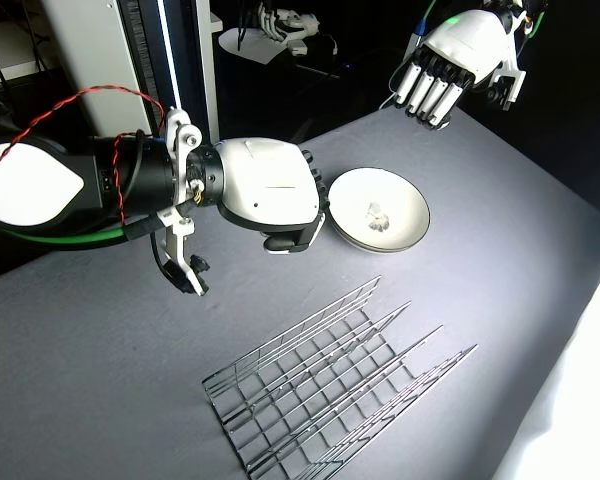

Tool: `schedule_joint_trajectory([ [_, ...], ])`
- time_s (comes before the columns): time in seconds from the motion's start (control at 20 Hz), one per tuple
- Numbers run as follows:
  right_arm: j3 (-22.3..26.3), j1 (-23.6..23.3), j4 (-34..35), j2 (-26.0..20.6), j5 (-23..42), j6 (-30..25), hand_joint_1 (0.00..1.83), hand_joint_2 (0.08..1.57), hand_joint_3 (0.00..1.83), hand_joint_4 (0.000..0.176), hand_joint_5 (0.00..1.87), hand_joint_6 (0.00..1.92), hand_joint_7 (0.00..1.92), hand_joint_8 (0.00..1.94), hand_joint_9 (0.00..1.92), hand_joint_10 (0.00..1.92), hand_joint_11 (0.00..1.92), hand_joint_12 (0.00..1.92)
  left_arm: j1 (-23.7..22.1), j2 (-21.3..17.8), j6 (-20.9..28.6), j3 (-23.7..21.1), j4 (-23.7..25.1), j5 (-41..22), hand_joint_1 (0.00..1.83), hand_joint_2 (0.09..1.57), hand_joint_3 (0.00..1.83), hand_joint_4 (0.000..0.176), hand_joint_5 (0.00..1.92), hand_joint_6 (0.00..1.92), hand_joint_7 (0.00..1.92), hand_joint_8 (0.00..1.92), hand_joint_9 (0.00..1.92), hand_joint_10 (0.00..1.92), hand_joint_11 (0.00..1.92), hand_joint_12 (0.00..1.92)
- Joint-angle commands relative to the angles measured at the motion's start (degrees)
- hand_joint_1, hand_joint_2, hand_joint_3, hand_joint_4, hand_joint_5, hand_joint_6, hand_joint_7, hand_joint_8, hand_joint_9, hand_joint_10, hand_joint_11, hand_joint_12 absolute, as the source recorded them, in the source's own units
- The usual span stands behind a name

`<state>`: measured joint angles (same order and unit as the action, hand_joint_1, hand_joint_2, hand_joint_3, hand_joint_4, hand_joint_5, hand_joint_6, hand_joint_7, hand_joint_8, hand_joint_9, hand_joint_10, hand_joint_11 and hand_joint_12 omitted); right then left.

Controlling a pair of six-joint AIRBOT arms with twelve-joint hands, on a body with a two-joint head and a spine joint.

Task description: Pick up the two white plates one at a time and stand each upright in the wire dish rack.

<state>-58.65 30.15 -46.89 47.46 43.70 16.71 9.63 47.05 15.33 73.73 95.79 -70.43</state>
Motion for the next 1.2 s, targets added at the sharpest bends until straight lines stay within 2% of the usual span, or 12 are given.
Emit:
schedule_joint_trajectory([
  [0.0, -0.05, -0.79, 2.89, -0.29, 5.21, 0.04, 0.0, 1.33, 0.24, 0.0, 0.05, 0.17, 0.07, 0.12, 0.01, 0.19, 0.0, 0.1, -0.59, -0.13, 0.22, -0.1, -5.4, -1.79, 0.0, 1.08, 0.16, 0.0, 0.08, 0.05, 0.11, 0.05, 0.11, 0.06, 0.0, 0.36],
  [0.1, -0.05, -1.39, 2.89, -0.31, 5.11, 0.07, 0.0, 1.44, 0.01, 0.0, 0.08, 0.03, 0.08, 0.0, 0.02, 0.08, 0.01, 0.02, -0.58, -0.06, 0.21, 0.22, -5.41, -1.79, 0.0, 1.16, 0.01, 0.0, 0.11, 0.0, 0.16, 0.01, 0.16, 0.01, 0.0, 0.34],
  [0.15, -0.05, -1.33, 2.89, -0.32, 5.12, 0.1, 0.0, 1.45, 0.0, 0.0, 0.12, 0.01, 0.13, 0.0, 0.09, 0.03, 0.0, 0.31, -0.56, -0.02, 0.21, 0.2, -5.41, -1.78, 0.0, 1.17, 0.01, 0.0, 0.12, 0.0, 0.17, 0.0, 0.17, 0.0, 0.0, 0.37],
  [0.2, -0.05, -1.09, 2.87, -0.32, 5.12, 0.14, 0.0, 1.49, 0.01, 0.0, 0.11, 0.0, 0.11, 0.01, 0.08, 0.01, 0.0, 0.14, -0.51, -0.03, 0.22, 0.02, -5.41, -1.78, 0.0, 1.18, 0.01, 0.0, 0.12, 0.0, 0.17, 0.0, 0.18, 0.0, 0.0, 0.36],
  [0.3, -0.05, -0.95, 2.85, -0.34, 5.14, 0.18, 0.0, 1.56, 0.02, 0.0, 0.13, 0.01, 0.14, 0.01, 0.1, 0.02, 0.0, 0.12, -0.48, -0.09, 0.22, -0.3, -5.4, -1.79, 0.0, 1.17, 0.0, 0.0, 0.09, 0.0, 0.14, 0.0, 0.15, 0.0, 0.0, 0.37],
  [0.35, -0.05, -0.95, 2.85, -0.34, 5.18, 0.2, 0.0, 1.54, 0.01, 0.0, 0.12, 0.0, 0.13, 0.0, 0.09, 0.01, 0.0, 0.13, -0.35, -0.12, 0.22, -0.28, -5.4, -1.82, 0.0, 1.17, 0.0, 0.0, 0.09, 0.0, 0.12, 0.0, 0.12, 0.0, 0.0, 0.33],
  [0.45, -0.05, -0.95, 2.86, -0.34, 5.31, 0.22, 0.0, 1.5, 0.0, 0.0, 0.01, 0.0, 0.02, 0.0, 0.01, 0.0, 0.0, 0.0, -0.03, -0.08, 0.19, 0.27, -5.43, -1.88, 0.0, 1.17, 0.0, 0.0, 0.08, 0.0, 0.11, 0.0, 0.11, 0.0, 0.0, 0.29],
  [0.55, -0.05, -0.96, 2.86, -0.33, 5.49, 0.23, 0.0, 1.32, 0.0, 0.0, 0.0, 0.0, 0.0, 0.0, 0.0, 0.0, 0.0, 0.0, 0.48, 0.26, -0.47, 0.84, -5.43, -1.87, 0.0, 1.15, 0.0, 0.0, 0.02, 0.0, 0.03, 0.0, 0.04, 0.0, 0.0, 0.1],
  [0.65, -0.05, -0.94, 2.85, -0.33, 5.57, 0.25, 0.0, 1.21, 0.0, 0.0, 0.0, 0.0, 0.0, 0.0, 0.0, 0.0, 0.0, 0.0, 1.35, 0.71, -0.92, 1.04, -5.43, -1.89, 0.0, 1.13, 0.0, 0.0, 0.02, 0.0, 0.04, 0.0, 0.04, 0.01, 0.02, 0.1],
  [0.9, -0.07, -0.85, 2.85, -0.34, 5.76, 0.26, 0.0, 1.2, 0.0, 0.0, 0.0, 0.0, 0.0, 0.0, 0.0, 0.0, 0.0, 0.0, 2.91, 1.29, -3.05, 1.91, -4.88, -2.06, 0.0, 1.13, 0.0, 0.0, 0.05, 0.01, 0.05, 0.01, 0.05, 0.01, 0.03, 0.11],
  [1.05, -0.08, -0.7, 2.85, -0.34, 5.93, 0.28, 0.0, 1.22, 0.01, 0.0, 0.0, 0.0, 0.0, 0.0, 0.0, 0.0, 0.0, 0.0, 3.77, 4.31, -5.45, 5.27, -0.68, -3.51, 0.0, 1.13, 0.0, 0.0, 0.05, 0.01, 0.04, 0.0, 0.04, 0.0, 0.0, 0.11],
  [1.15, -0.08, -0.66, 2.85, -0.34, 5.98, 0.29, 0.0, 1.24, 0.02, 0.0, 0.0, 0.0, 0.0, 0.0, 0.0, 0.0, 0.0, 0.0, 4.82, 6.63, -5.43, 9.14, -0.38, -4.38, 0.0, 1.12, 0.0, 0.0, 0.08, 0.0, 0.08, 0.01, 0.08, 0.0, 0.0, 0.21],
])
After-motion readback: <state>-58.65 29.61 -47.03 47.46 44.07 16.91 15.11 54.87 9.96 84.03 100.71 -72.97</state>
